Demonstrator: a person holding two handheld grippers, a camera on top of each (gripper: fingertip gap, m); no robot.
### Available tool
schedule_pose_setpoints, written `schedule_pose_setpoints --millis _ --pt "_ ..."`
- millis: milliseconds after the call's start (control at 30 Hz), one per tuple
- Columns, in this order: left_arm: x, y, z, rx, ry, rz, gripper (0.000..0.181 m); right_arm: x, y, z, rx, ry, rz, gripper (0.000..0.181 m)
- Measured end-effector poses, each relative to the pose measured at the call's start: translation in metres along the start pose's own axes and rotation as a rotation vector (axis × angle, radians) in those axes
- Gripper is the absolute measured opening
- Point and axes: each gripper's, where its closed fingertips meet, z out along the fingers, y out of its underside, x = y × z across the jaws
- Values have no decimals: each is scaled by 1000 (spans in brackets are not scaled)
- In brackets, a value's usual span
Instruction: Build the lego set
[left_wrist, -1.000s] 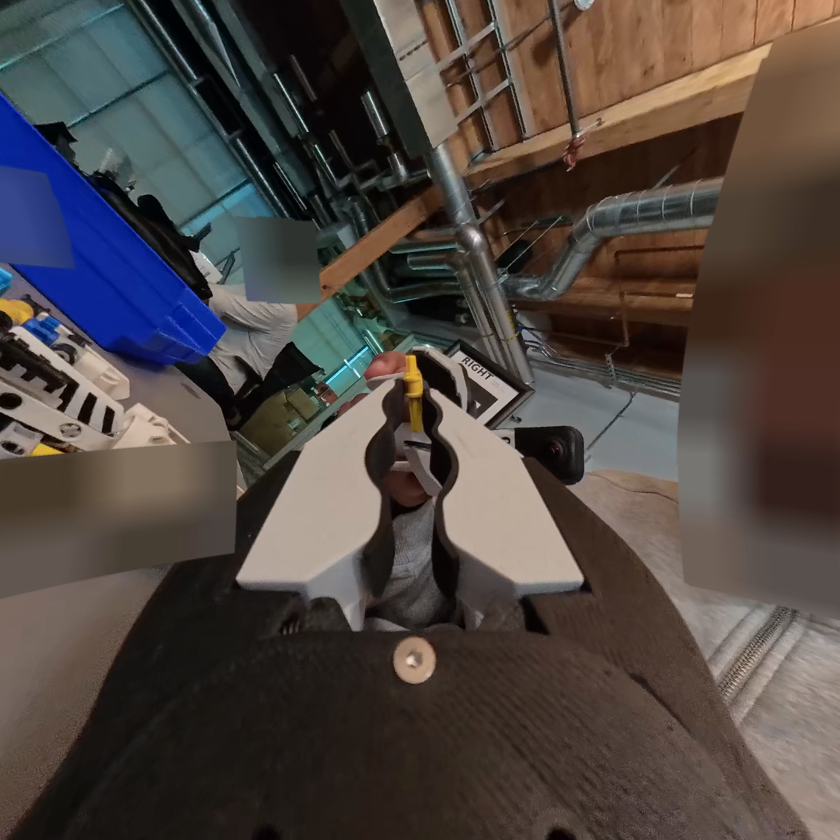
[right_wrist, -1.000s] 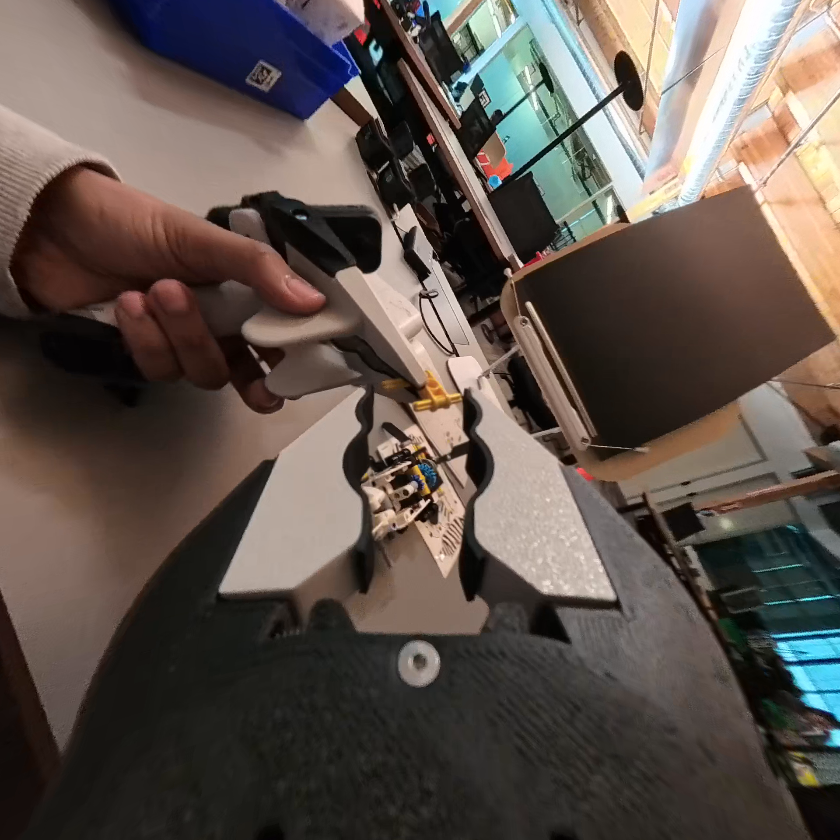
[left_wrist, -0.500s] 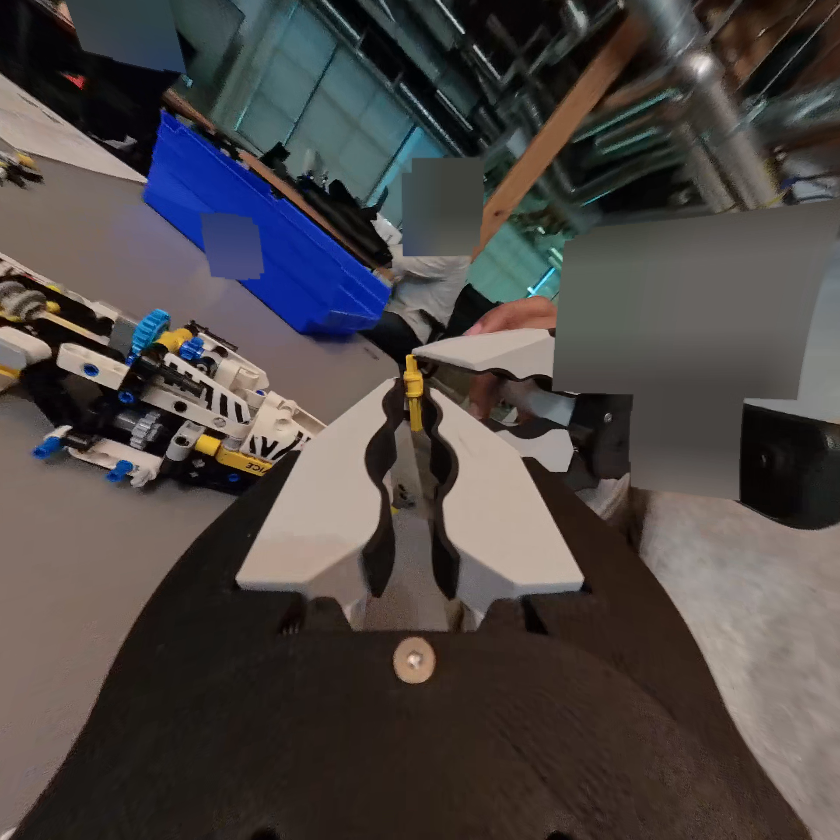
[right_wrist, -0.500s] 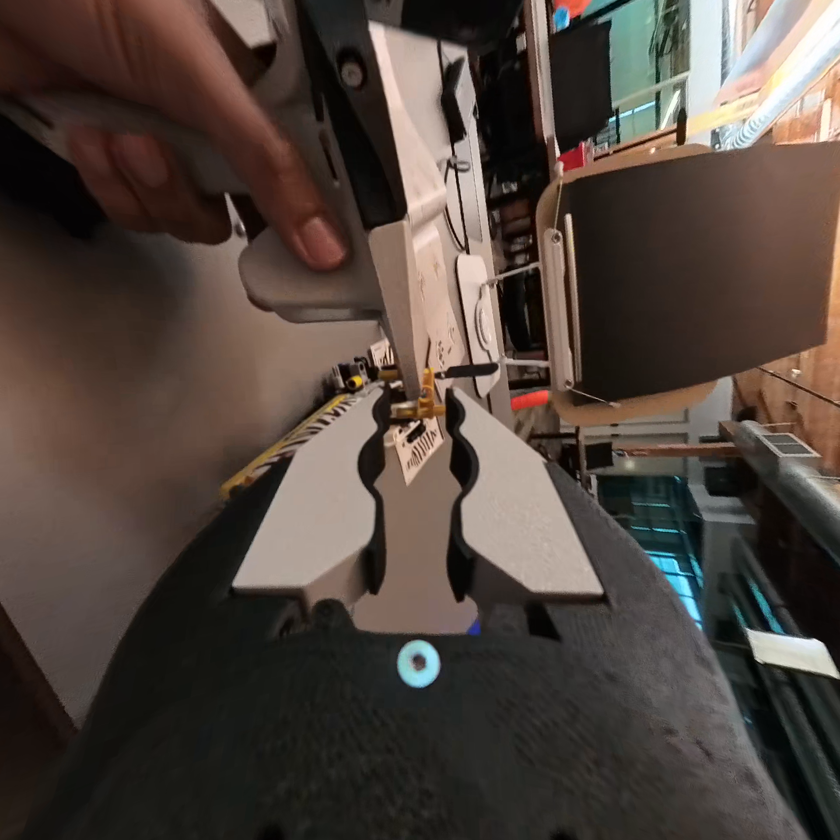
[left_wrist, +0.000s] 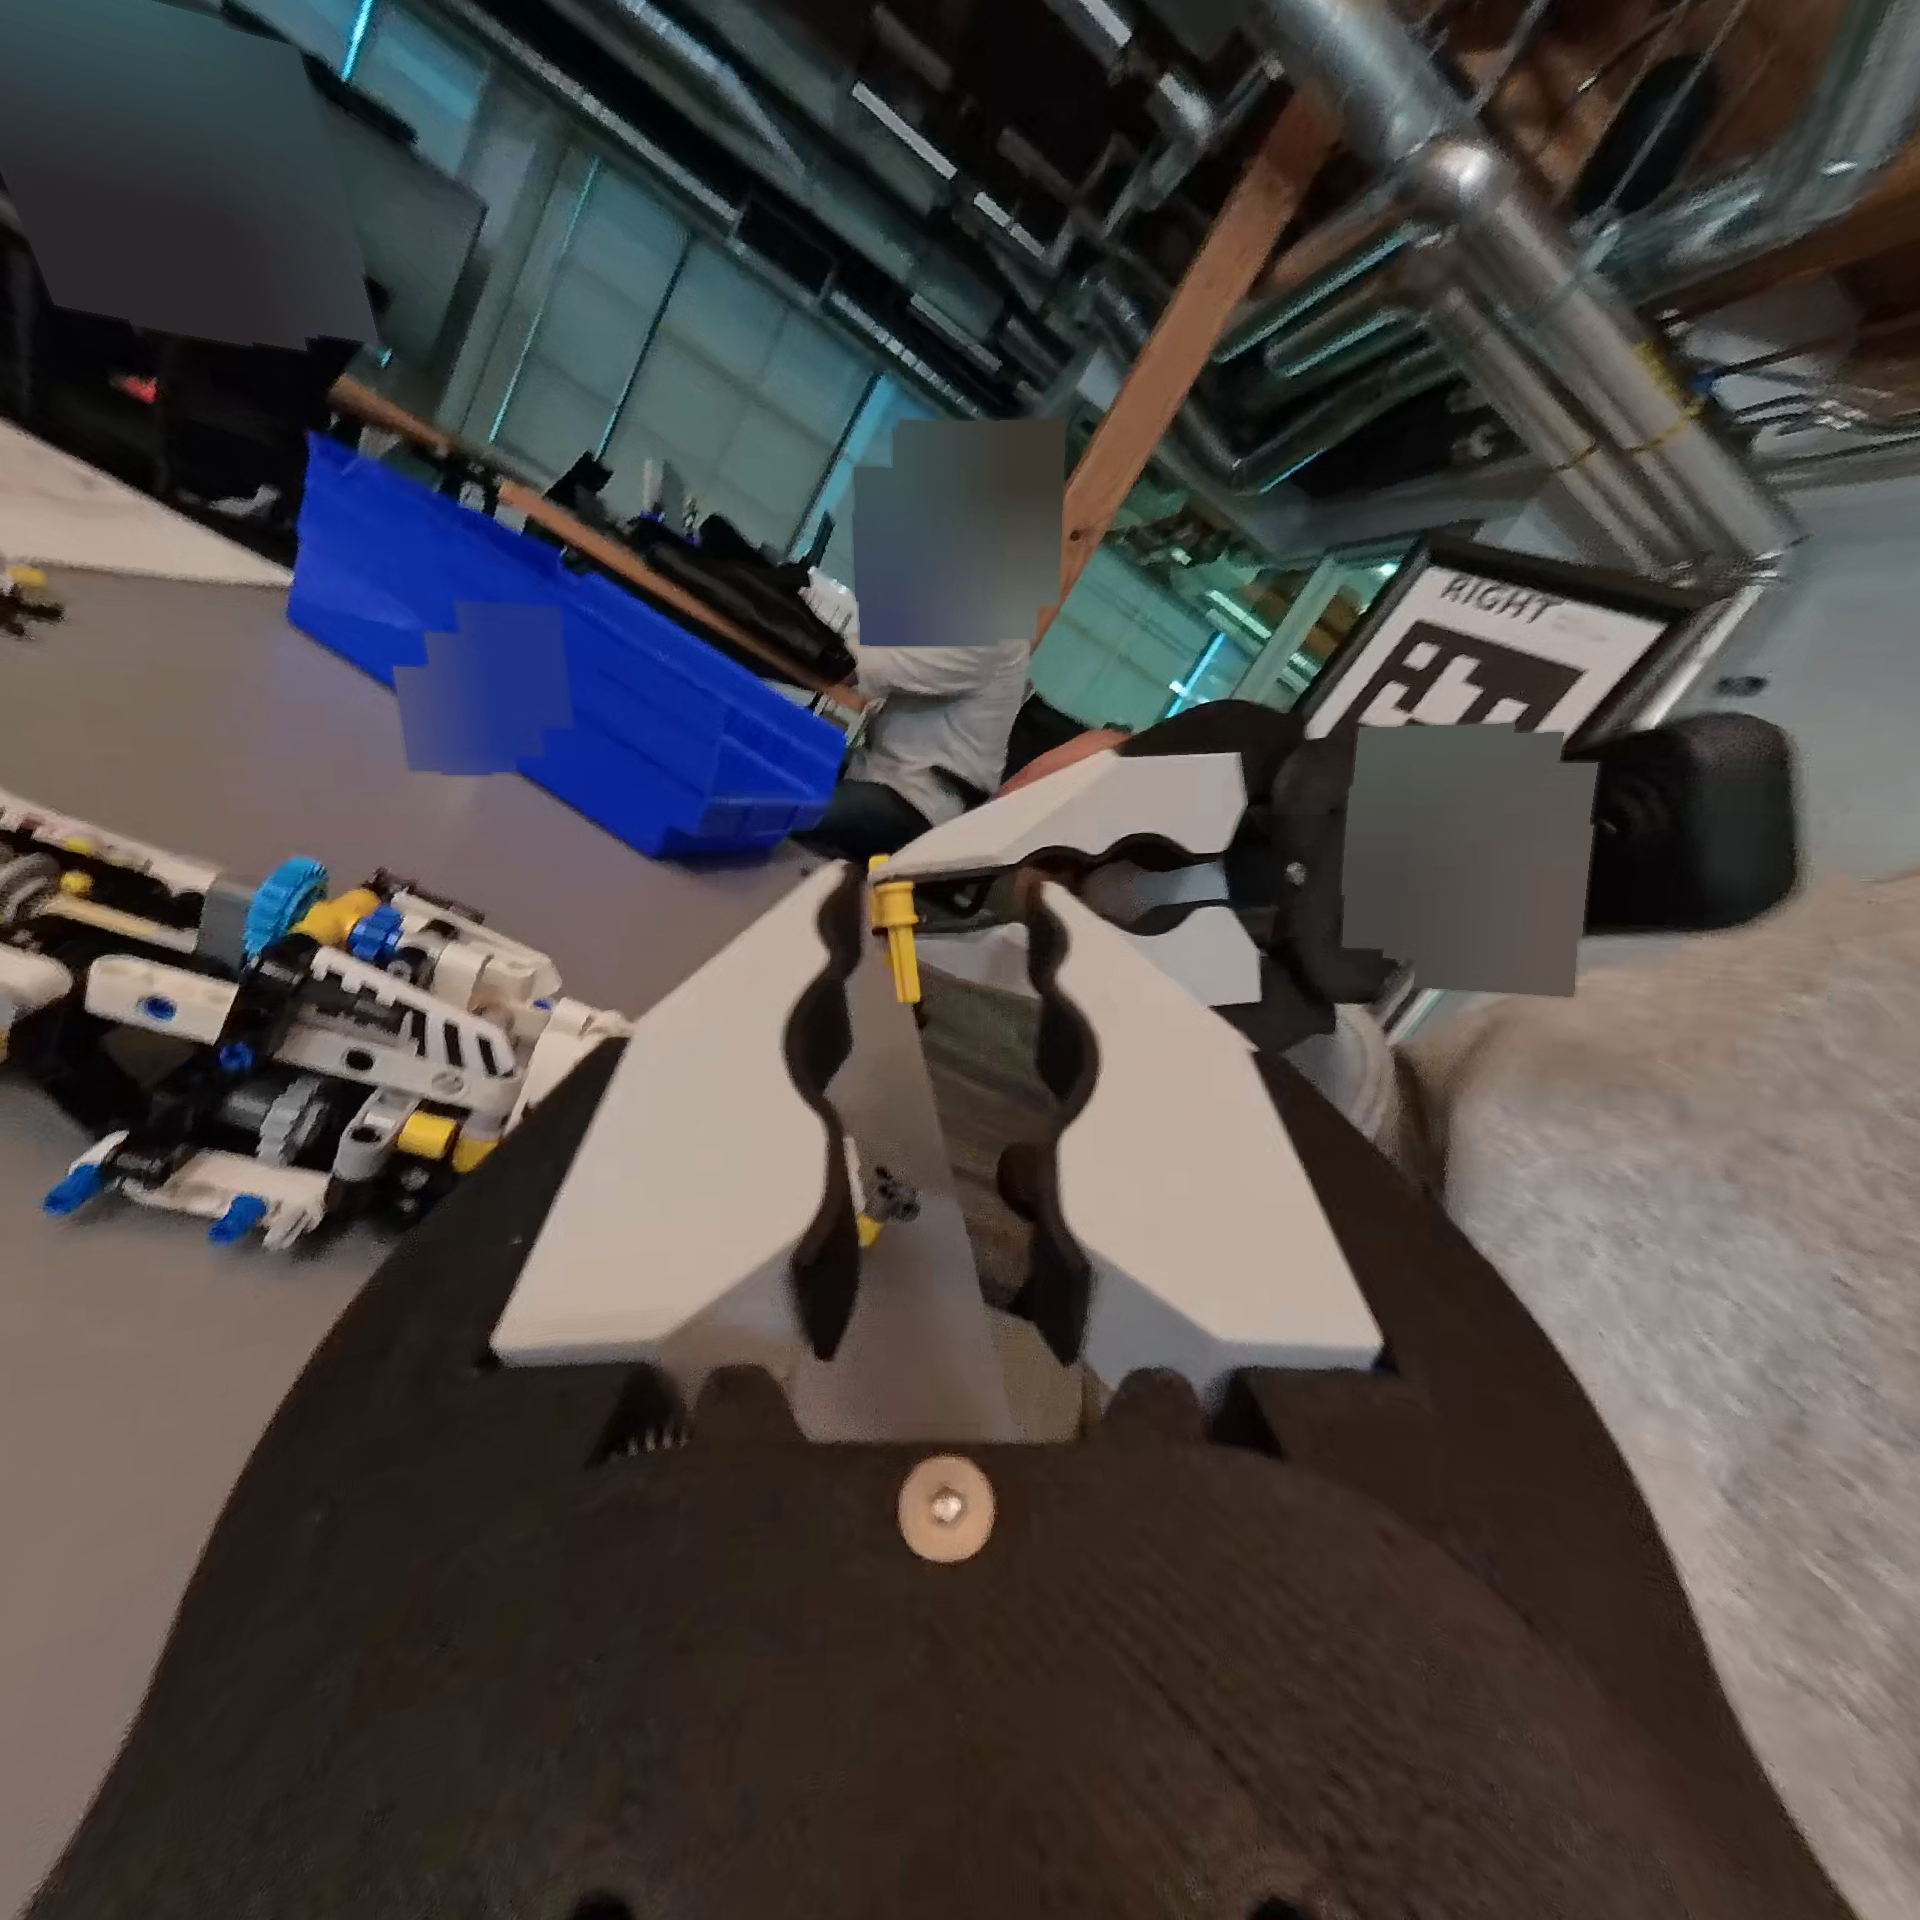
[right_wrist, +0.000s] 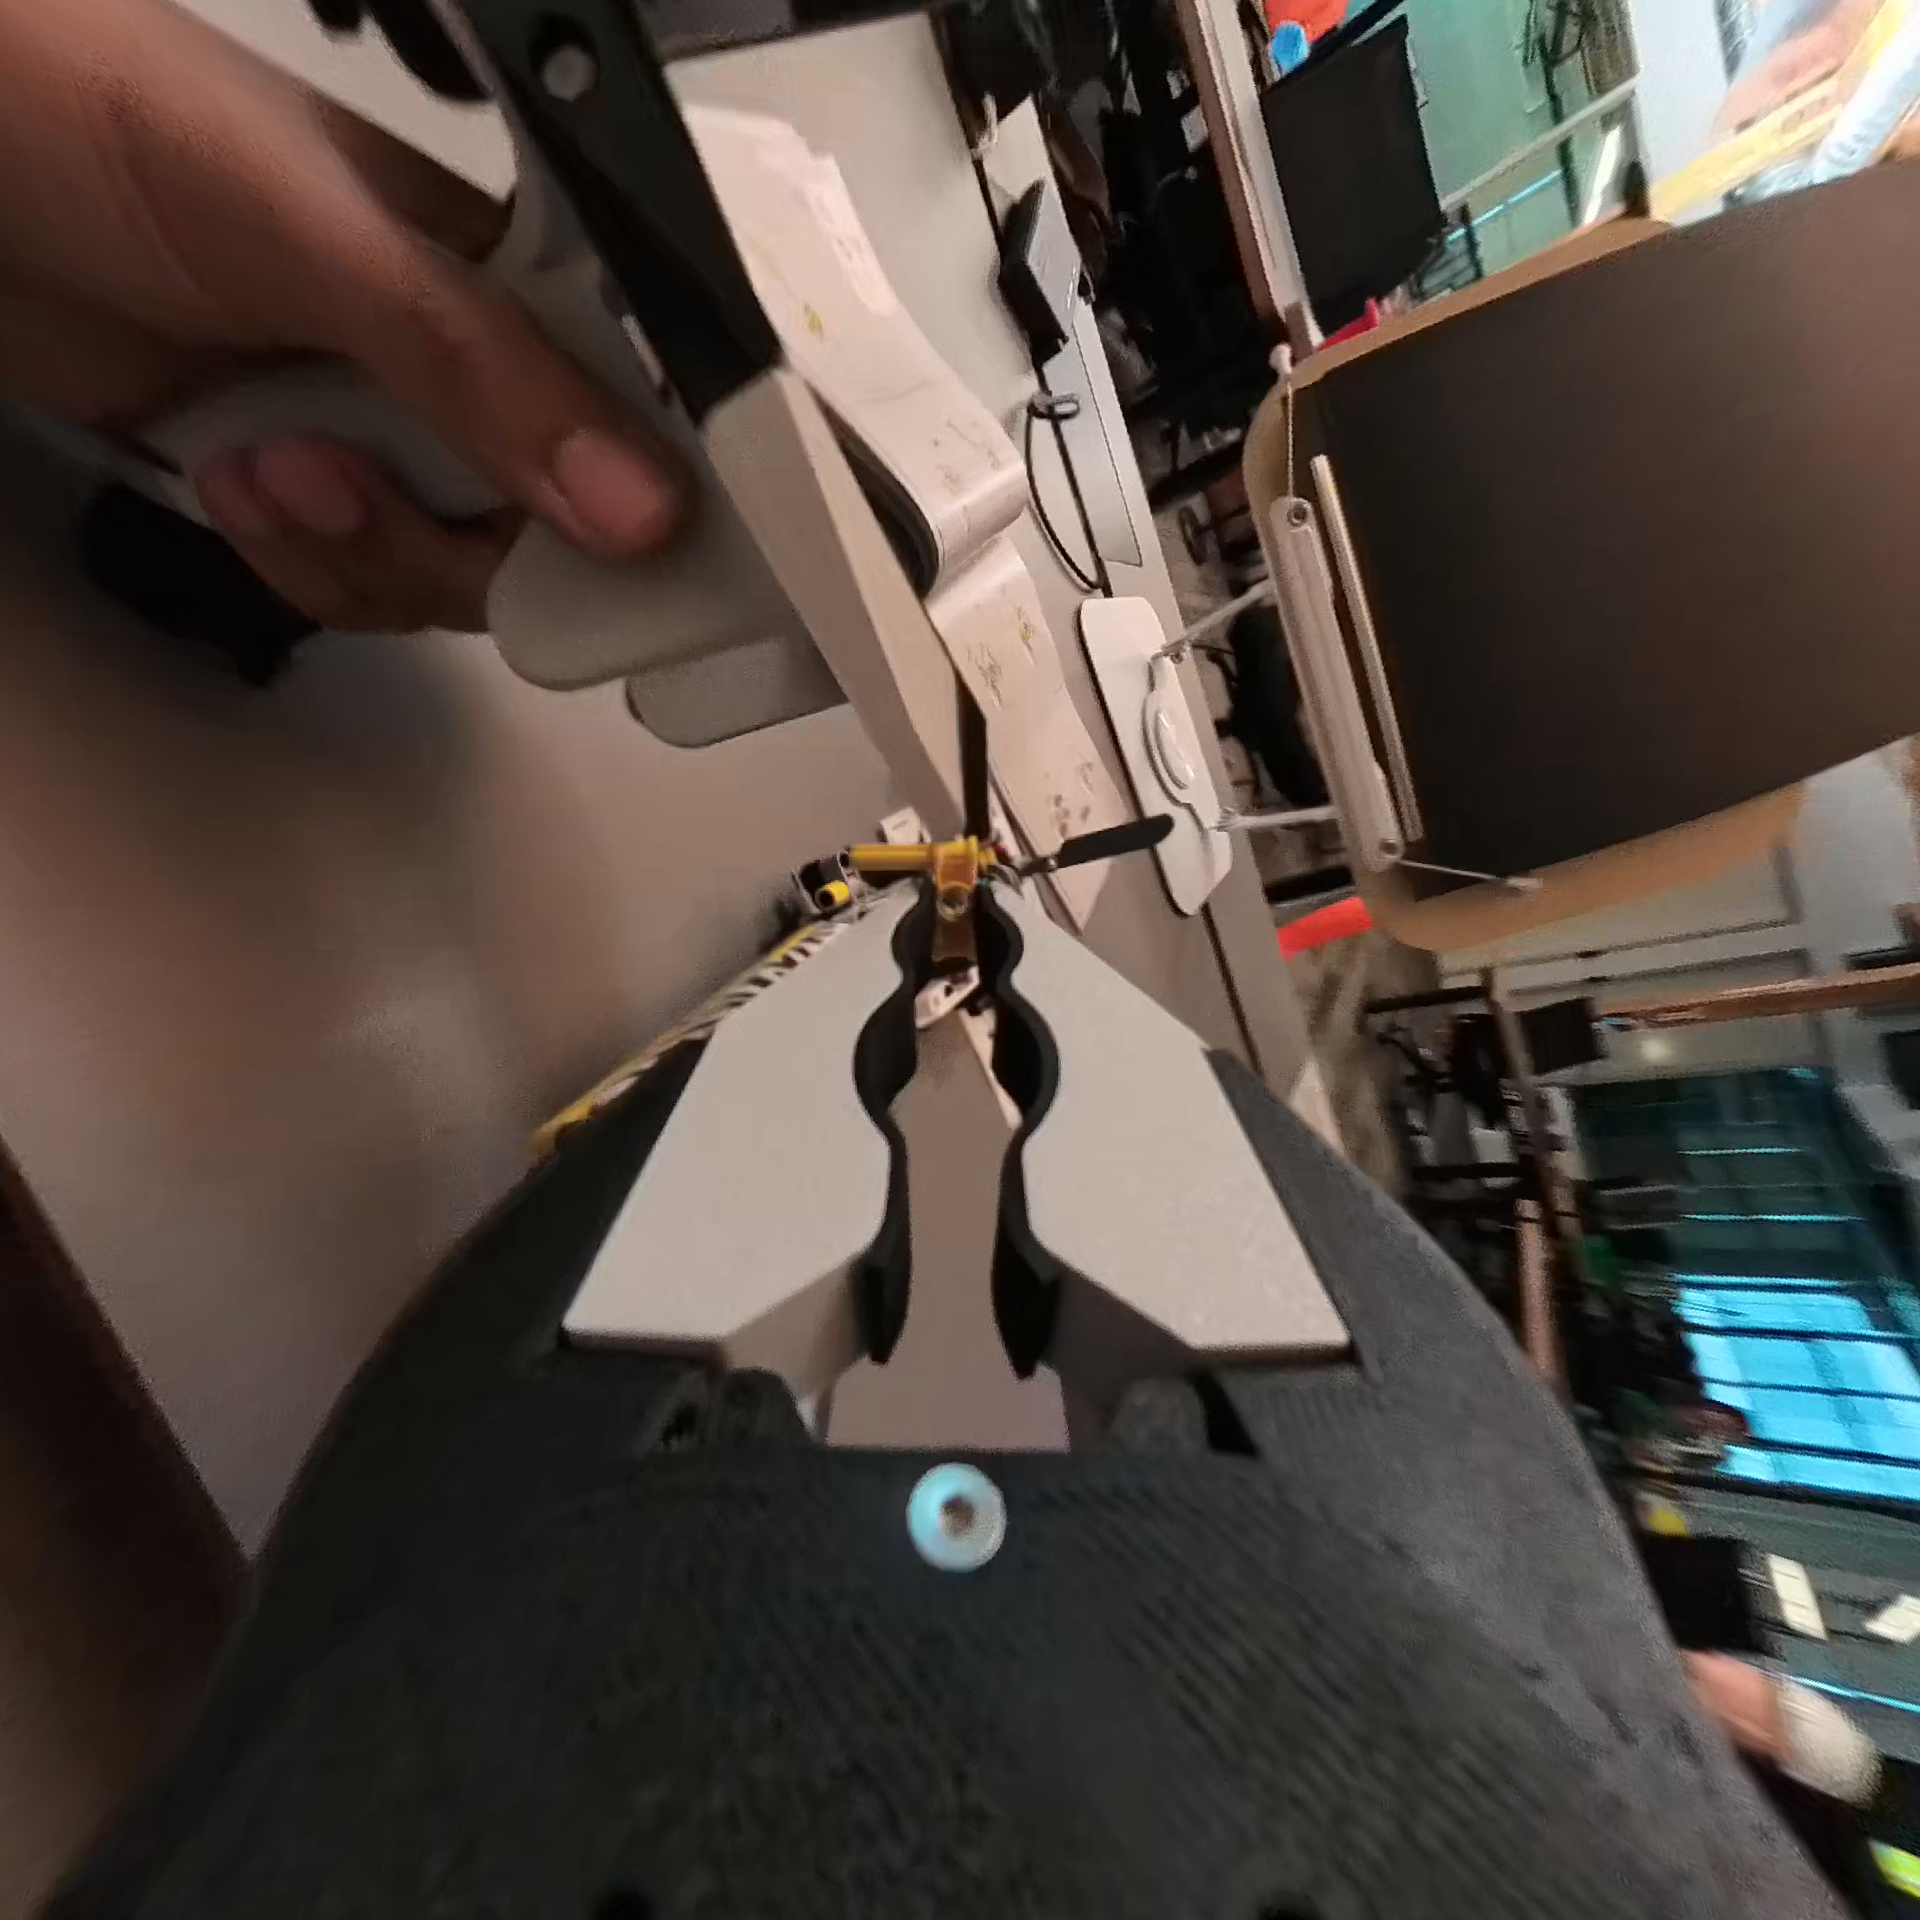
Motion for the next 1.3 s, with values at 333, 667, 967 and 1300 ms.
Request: schedule_pose_setpoints --millis 333,667,967,1300 --pt "56 0 -1 -6 217 197 47 7 -42 -37 392 -273 489 6" --pt "75 -14 -12 85 324 190 40 2 -57 -55 535 -455 671 5" --pt "79 -14 -15 100 349 210 27 -3 -68 -53 612 -520 768 5" --pt "85 -13 -16 96 399 209 39 -13 -78 -58 652 -563 750 5"
